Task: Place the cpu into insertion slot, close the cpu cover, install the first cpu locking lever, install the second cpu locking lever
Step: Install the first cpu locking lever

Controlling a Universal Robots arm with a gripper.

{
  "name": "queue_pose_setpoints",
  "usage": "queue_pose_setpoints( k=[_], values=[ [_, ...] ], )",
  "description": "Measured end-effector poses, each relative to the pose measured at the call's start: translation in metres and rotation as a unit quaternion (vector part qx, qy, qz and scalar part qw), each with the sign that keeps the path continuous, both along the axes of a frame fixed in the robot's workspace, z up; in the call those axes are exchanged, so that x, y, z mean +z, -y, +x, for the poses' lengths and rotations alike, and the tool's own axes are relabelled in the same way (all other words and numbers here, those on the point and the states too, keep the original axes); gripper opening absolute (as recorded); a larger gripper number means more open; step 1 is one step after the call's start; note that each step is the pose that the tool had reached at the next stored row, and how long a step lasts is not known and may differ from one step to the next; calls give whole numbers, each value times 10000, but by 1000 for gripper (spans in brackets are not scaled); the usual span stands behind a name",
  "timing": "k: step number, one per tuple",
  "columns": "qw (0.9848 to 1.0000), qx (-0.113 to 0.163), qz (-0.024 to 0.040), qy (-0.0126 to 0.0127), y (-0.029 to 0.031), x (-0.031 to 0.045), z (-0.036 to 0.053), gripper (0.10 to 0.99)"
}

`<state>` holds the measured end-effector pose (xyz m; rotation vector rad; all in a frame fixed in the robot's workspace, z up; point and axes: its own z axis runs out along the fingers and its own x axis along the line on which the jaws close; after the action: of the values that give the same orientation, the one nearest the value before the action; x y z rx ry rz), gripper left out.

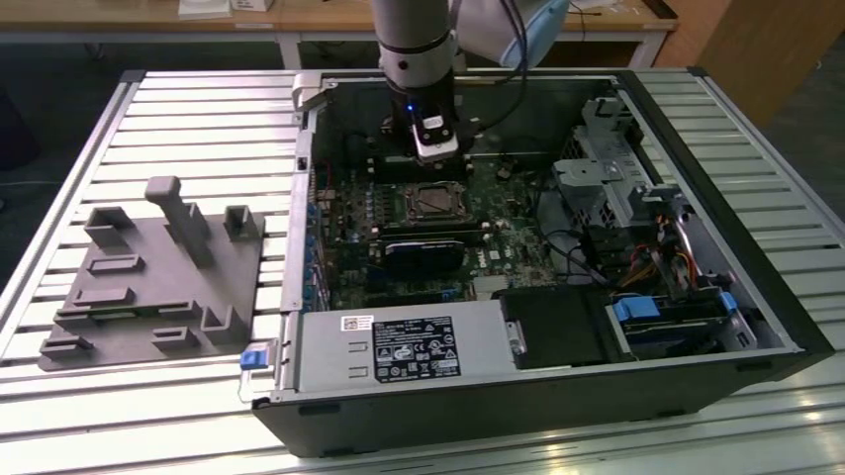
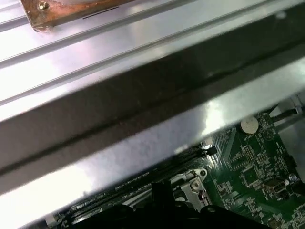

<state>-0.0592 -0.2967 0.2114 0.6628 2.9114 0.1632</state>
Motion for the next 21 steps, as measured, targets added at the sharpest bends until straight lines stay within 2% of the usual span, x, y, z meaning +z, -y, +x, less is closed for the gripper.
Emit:
queue_pose_setpoints(
  k=[4, 15, 21],
  values=[
    [10000, 0, -58, 0, 72, 0, 0, 106],
    [9999, -1, -165, -1, 294, -1, 0, 106],
    [9999, -1, -172, -2, 302, -1, 0, 106]
  ],
)
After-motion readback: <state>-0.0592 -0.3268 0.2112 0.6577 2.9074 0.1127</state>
